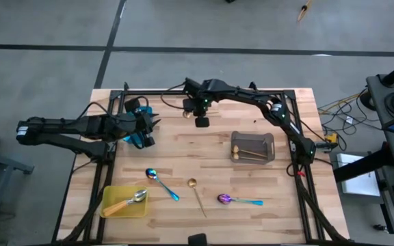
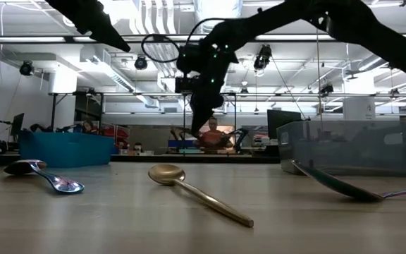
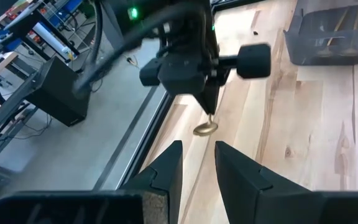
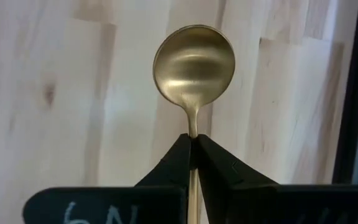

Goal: Sort silverware by color (type)
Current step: Put the gold spoon into the black bin

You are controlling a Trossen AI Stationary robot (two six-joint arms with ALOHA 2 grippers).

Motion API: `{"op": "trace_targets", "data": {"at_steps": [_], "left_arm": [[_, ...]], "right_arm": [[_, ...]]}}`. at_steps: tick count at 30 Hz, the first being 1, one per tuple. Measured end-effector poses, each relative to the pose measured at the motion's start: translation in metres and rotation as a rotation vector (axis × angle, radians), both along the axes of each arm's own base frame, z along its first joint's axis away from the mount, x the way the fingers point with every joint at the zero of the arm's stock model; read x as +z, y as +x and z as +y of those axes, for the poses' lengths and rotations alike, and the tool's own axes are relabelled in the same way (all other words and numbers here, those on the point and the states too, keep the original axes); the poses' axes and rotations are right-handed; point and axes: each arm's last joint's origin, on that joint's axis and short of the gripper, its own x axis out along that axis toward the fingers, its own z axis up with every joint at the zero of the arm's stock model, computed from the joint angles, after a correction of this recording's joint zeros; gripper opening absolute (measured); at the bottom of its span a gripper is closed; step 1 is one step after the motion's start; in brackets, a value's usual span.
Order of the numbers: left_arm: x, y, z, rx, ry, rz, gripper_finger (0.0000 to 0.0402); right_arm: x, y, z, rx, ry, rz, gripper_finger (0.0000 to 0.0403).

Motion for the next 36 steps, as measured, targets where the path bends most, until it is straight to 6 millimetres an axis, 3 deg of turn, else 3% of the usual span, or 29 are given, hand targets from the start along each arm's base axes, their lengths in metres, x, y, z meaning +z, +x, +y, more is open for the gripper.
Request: {"op": "trace_targets", "data": {"at_steps": [13, 22, 29, 36], "left_arm": [[0.0, 0.0, 0.0, 0.003, -0.007, -0.005, 0.0076], [-0.001, 0.0, 0.0, 0.004, -0.009, -0.006, 0.0076], [-0.002, 0.0, 0.0, 0.004, -0.009, -0.001, 0.0076], [-0.002, 0.0, 0.0, 0.004, -0.009, -0.001, 0.0076]], "right_arm": [[0.061, -0.035, 0.028, -0.04, 0.045, 0.013, 0.0009], [0.086, -0.066, 0.046, -0.09, 0.065, -0.009, 0.0009], [0.085, -0.082, 0.054, -0.113, 0.072, -0.023, 0.0009], [0.071, -0.093, 0.058, -0.129, 0.09, 0.015, 0.001]]}}
